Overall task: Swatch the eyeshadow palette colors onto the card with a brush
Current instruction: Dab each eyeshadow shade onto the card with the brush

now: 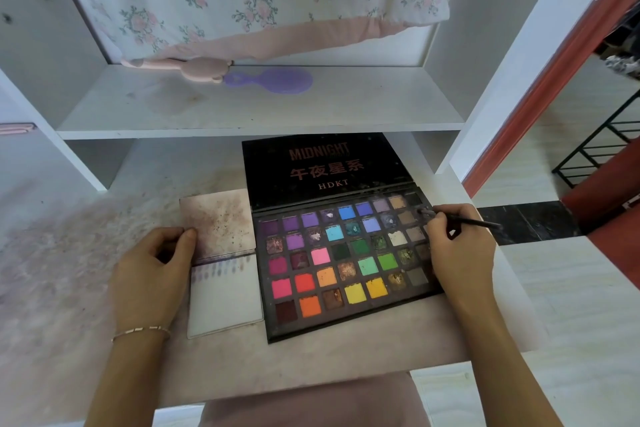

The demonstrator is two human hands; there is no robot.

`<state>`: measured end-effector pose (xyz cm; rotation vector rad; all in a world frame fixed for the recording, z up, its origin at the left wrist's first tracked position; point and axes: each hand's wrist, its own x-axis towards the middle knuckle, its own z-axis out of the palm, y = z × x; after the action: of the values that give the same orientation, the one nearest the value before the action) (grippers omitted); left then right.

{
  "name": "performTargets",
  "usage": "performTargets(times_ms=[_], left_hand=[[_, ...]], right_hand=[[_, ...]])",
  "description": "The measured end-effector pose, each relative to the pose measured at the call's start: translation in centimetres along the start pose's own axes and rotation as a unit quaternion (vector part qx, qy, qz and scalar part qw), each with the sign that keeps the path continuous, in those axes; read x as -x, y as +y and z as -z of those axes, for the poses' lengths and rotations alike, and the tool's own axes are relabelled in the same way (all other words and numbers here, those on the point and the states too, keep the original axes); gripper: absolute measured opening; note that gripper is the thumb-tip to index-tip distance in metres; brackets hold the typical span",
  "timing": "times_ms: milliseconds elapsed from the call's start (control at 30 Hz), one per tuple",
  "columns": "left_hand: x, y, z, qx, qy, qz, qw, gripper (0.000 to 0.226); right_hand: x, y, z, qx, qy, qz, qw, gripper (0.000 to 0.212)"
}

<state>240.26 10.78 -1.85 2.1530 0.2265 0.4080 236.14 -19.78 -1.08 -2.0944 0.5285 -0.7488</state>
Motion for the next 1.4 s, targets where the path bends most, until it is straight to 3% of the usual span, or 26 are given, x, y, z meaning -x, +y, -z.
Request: performTargets(times_ms=[333,433,633,900,1400], left_hand=[[0.0,0.1,-0.1,0.010,-0.002,0.004,1.000,0.008],[0.0,0.2,-0.1,0.007,0.000,0.006,1.000,0.007],[-0.1,-0.1,-0.2,0.004,0.005,0.012,1.000,0.007],[-0.1,-0.3,-0.3,0.002,0.005,0.021,1.000,0.007],[-0.3,-0.6,-0.2,0.002,0.015,0.023,1.000,0.007]], right_hand=[[0.8,-1.0,0.2,-0.072,-0.009,0.004,0.997,0.020],[1.9,-1.9,-0.1,-0.109,-0.065,0.007,0.992,0.033],[4.9,-5.1,-2.5,-0.171,-0.196,0.035,0.965,0.034],[7.0,-7.6,-5.7,-0.139,-0.344,0.042,0.927,0.019],[7.0,-8.9,-6.9,-0.092,-0.383,0.071,0.916,0.026]])
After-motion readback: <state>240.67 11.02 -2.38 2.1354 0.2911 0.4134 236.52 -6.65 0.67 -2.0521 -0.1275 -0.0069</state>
